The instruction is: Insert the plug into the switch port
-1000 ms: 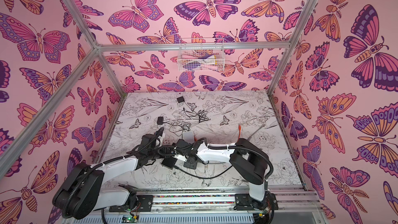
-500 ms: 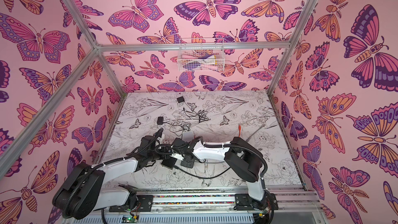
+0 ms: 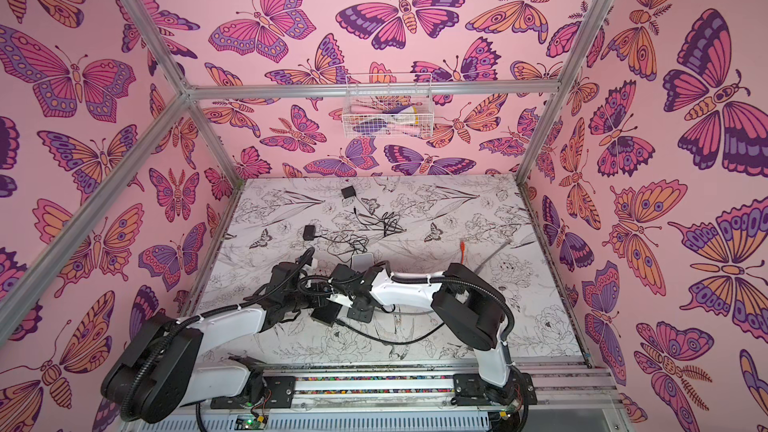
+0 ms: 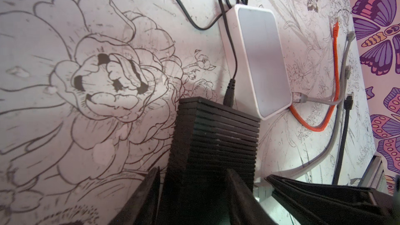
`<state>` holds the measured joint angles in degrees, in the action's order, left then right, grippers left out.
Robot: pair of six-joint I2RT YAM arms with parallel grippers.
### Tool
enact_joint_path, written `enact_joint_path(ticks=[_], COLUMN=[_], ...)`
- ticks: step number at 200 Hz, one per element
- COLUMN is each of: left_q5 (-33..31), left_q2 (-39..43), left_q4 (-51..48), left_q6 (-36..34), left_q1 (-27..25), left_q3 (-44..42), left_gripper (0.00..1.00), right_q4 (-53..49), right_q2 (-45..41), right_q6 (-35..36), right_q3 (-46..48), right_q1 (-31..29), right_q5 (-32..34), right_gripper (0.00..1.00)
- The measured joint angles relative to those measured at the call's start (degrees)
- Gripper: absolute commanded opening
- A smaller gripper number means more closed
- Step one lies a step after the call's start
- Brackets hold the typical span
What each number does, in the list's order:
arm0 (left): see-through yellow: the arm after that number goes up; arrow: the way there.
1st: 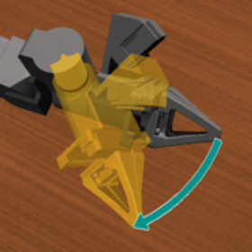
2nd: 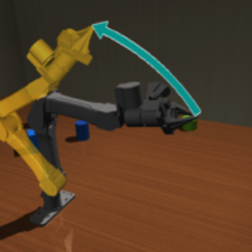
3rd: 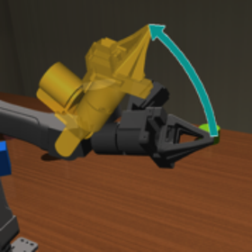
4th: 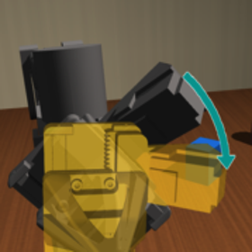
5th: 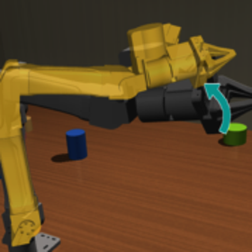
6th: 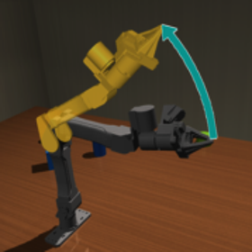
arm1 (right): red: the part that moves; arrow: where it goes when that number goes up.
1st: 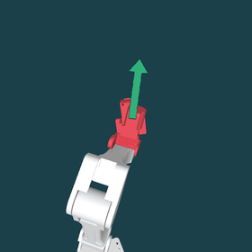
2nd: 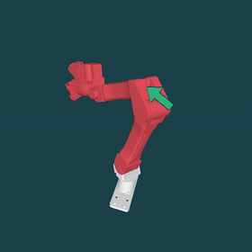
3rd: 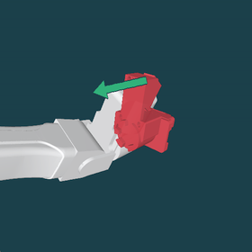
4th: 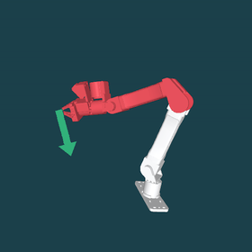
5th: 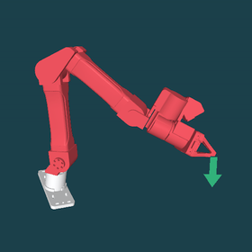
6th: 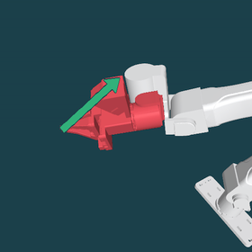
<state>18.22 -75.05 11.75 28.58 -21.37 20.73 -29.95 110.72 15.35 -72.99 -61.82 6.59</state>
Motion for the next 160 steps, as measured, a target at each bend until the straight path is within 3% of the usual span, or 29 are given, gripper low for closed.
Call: enact_joint_path(ticks=[160], left_q5=[-4.2], left_q2=[4.3], left_q4=[3.7], left_q6=[3.3], left_q1=[-2.1], left_q3=[-4.8], left_gripper=[0.49], right_q4=[3.4], right_q2=[0.0], right_q6=[-5.4], right_q3=[0.8], right_q1=[0.3], right_q5=[-5.4], right_gripper=[0.0])
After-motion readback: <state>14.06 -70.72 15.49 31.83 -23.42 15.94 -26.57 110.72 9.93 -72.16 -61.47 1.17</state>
